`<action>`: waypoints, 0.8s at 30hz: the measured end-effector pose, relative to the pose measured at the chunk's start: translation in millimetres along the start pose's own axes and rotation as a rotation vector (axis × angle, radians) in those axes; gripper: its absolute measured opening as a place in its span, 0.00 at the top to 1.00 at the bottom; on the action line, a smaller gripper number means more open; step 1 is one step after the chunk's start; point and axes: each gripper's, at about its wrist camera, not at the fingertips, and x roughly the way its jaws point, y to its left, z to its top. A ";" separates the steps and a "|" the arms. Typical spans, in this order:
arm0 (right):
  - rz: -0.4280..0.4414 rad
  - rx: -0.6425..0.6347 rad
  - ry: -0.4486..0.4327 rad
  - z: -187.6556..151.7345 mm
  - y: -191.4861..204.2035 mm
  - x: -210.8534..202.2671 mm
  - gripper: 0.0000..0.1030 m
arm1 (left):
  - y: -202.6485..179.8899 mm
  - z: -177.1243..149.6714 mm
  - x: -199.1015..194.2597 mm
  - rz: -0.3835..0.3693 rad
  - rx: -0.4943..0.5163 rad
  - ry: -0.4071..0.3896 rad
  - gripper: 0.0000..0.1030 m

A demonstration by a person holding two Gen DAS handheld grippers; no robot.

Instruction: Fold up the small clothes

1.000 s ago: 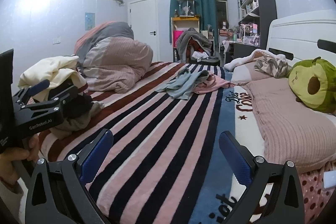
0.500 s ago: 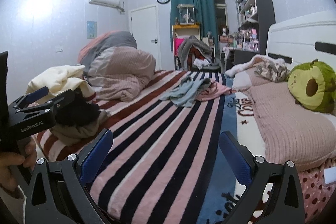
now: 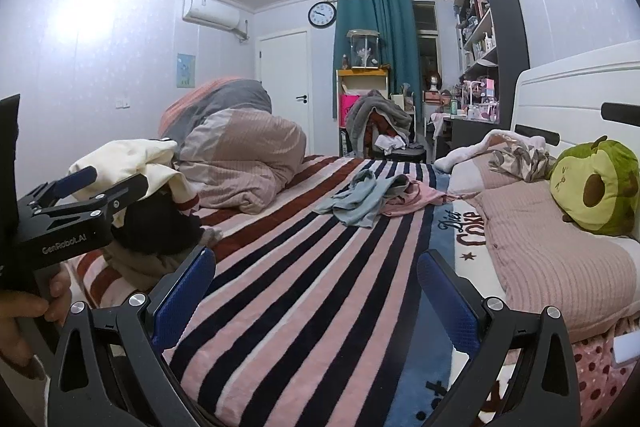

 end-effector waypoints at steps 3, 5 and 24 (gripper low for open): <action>0.002 -0.003 0.001 -0.2 -1.3 0.3 0.02 | 0.4 -0.2 -0.4 0.000 0.000 0.002 0.01; 0.000 -0.005 0.002 -0.4 -1.3 0.2 0.02 | 0.4 -0.4 -0.4 -0.001 0.001 0.002 0.01; -0.002 0.001 0.003 0.9 2.1 0.9 0.02 | 1.1 -2.8 -0.4 0.001 0.000 0.006 0.01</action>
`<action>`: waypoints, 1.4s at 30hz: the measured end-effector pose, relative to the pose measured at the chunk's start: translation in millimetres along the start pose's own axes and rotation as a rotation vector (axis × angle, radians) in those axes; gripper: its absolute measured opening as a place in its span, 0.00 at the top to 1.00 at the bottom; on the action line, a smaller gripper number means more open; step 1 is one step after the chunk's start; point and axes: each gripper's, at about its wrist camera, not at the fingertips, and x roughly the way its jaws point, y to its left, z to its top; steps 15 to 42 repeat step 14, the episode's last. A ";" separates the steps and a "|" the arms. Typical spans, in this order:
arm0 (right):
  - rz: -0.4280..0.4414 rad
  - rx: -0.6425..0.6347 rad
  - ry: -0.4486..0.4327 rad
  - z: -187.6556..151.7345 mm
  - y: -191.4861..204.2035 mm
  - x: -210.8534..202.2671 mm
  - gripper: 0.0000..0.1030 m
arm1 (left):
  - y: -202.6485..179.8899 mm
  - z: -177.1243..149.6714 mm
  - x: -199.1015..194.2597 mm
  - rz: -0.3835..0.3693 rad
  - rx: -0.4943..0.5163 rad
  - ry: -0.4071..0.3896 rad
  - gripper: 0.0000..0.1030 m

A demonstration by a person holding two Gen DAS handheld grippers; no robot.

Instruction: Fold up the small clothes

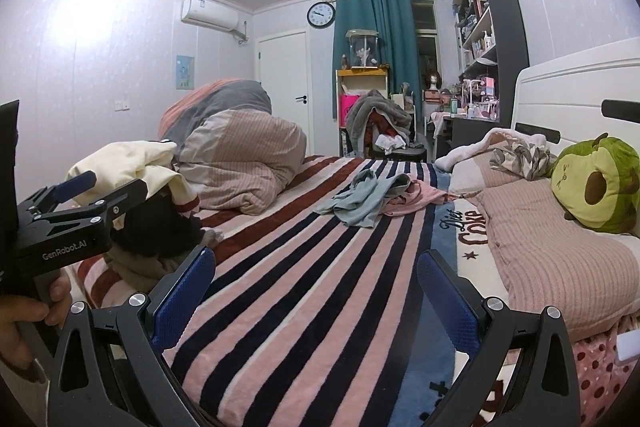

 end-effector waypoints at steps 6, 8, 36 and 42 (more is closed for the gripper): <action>0.000 0.002 0.000 -0.2 0.5 -0.3 0.02 | 0.6 0.0 0.7 -0.001 -0.002 0.001 0.01; -0.001 0.002 0.000 -0.2 0.4 -0.2 0.02 | 1.1 -0.4 0.9 0.000 -0.002 0.000 0.01; 0.000 0.002 0.001 -0.4 0.4 -0.2 0.02 | 2.2 -1.1 1.9 -0.002 -0.003 0.007 0.01; 0.000 0.002 0.001 -0.4 0.4 -0.2 0.02 | 2.2 -1.1 1.9 -0.002 -0.003 0.007 0.01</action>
